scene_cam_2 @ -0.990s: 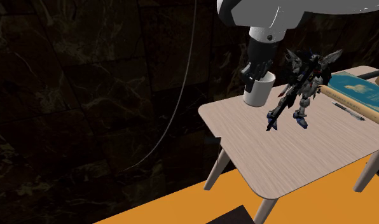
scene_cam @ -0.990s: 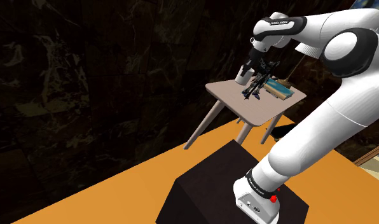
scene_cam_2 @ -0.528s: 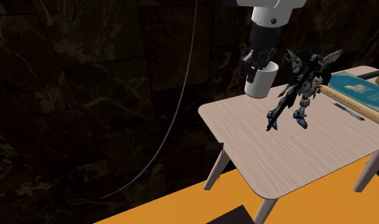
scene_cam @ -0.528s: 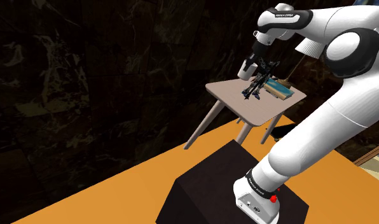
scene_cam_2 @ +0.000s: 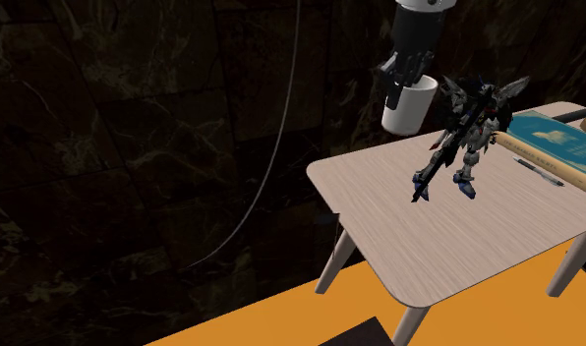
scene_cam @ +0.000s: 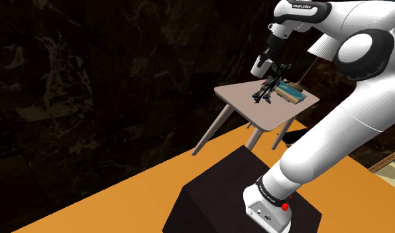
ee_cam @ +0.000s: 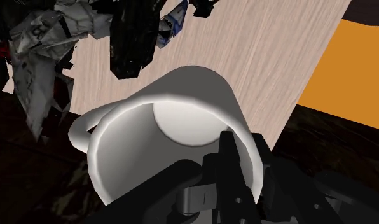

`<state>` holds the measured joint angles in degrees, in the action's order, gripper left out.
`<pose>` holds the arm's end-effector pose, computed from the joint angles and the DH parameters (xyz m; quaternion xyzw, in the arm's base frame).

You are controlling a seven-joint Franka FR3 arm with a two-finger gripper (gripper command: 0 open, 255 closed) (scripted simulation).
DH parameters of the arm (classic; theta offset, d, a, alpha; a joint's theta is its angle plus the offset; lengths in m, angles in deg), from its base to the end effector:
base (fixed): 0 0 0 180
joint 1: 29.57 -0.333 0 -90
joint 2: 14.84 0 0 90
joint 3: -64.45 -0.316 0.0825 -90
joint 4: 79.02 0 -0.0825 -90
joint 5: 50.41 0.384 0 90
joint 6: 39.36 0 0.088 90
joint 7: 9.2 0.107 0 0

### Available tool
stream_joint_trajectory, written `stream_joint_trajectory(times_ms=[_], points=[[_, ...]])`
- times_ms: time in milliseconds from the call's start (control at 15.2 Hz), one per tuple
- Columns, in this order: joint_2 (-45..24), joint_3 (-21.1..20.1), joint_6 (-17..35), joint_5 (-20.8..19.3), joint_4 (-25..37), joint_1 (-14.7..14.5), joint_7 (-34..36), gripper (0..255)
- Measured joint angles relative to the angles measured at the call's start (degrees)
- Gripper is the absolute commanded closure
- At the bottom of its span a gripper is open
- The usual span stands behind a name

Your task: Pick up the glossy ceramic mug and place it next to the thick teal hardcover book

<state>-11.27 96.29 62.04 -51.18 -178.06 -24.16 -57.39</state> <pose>0.4352 -0.3427 0.5964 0.9942 0.0959 0.0412 0.0247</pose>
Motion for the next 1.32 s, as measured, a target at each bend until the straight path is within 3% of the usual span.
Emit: stream_joint_trajectory(times_ms=[726,1320], points=[[-5.94,7.81,0.85,4.91,3.64,7.27,-15.71,255],[-18.25,12.35,-1.54,14.72,13.72,18.22,-31.10,255]])
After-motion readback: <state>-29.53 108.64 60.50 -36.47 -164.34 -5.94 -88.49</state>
